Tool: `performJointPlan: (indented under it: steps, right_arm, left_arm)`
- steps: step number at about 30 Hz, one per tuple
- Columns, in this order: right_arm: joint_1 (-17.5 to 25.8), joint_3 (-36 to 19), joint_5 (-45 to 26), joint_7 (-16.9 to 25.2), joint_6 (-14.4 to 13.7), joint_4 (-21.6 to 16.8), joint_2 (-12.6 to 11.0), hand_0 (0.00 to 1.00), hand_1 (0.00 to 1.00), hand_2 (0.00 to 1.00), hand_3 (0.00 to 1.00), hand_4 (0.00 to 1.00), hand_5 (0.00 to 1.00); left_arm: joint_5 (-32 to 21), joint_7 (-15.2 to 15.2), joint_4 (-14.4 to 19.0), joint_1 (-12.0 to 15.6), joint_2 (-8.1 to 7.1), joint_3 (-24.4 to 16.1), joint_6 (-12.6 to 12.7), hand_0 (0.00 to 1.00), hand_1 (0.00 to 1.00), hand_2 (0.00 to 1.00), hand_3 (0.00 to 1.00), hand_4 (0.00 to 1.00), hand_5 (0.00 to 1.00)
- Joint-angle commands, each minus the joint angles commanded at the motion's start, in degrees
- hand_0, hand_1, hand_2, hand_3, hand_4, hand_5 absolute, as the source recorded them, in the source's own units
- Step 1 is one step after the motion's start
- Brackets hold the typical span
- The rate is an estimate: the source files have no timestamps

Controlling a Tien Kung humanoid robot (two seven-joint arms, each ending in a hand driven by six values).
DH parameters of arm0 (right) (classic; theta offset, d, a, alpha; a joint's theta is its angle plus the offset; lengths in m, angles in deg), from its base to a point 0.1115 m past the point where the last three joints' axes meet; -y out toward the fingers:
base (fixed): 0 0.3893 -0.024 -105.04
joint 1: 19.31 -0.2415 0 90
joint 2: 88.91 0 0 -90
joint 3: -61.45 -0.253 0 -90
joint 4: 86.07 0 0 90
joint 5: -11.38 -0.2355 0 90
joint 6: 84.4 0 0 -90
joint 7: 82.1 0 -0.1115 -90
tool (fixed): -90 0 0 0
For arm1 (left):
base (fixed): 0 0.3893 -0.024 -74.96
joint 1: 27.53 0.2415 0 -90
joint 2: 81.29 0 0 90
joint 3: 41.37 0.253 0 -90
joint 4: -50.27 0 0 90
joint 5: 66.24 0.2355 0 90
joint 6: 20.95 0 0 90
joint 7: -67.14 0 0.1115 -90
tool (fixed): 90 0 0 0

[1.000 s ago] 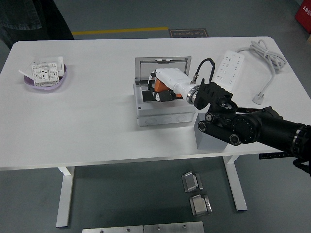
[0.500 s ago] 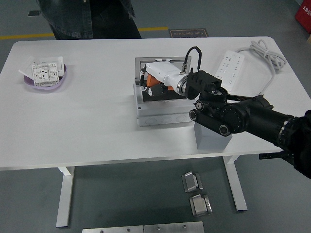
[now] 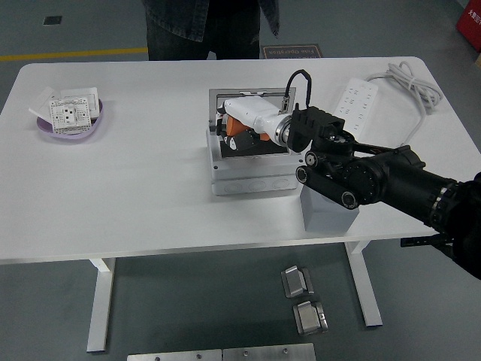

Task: Pick up the cylinder from the cube,place it in the box,flap close box

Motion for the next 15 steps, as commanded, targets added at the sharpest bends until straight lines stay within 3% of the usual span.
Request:
performJointPlan:
  steps: [4, 5, 10, 11, 15]
  right_arm:
    - [0.3, 0.0, 0.1, 0.8, 0.3, 0.4, -0.1, 0.319, 0.284, 0.406, 0.52, 0.007, 0.022]
    - [0.4, 0.0, 0.1, 1.0, 0.4, 0.4, -0.1, 0.371, 0.366, 0.462, 0.564, 0.002, 0.027]
    - [0.7, 0.5, -0.5, 1.8, -0.1, 0.6, -0.3, 0.371, 0.366, 0.462, 0.564, 0.002, 0.027]
    - [0.8, 0.7, -0.6, 2.0, -0.2, 0.7, -0.3, 0.556, 0.567, 0.594, 0.707, 0.253, 0.099]
    - [1.0, 1.0, -0.7, 2.4, -0.4, 0.9, -0.4, 0.556, 0.567, 0.594, 0.707, 0.253, 0.099]
  left_arm:
    - [1.0, 0.0, 0.2, -0.1, 0.11, -0.8, 0.0, 0.617, 0.642, 0.606, 0.635, 0.704, 0.286]
    - [1.2, 0.0, 0.3, -0.1, 0.13, -1.0, 0.0, 0.617, 0.642, 0.607, 0.635, 0.703, 0.288]
    - [1.7, -0.1, 0.4, 0.0, 0.25, -1.5, -0.1, 0.617, 0.642, 0.607, 0.635, 0.703, 0.288]
    - [1.8, -0.1, 0.4, -0.1, 0.27, -1.6, -0.1, 0.617, 0.642, 0.606, 0.635, 0.702, 0.287]
    - [2.1, -0.1, 0.4, -0.1, 0.31, -1.8, -0.1, 0.617, 0.642, 0.606, 0.635, 0.702, 0.287]
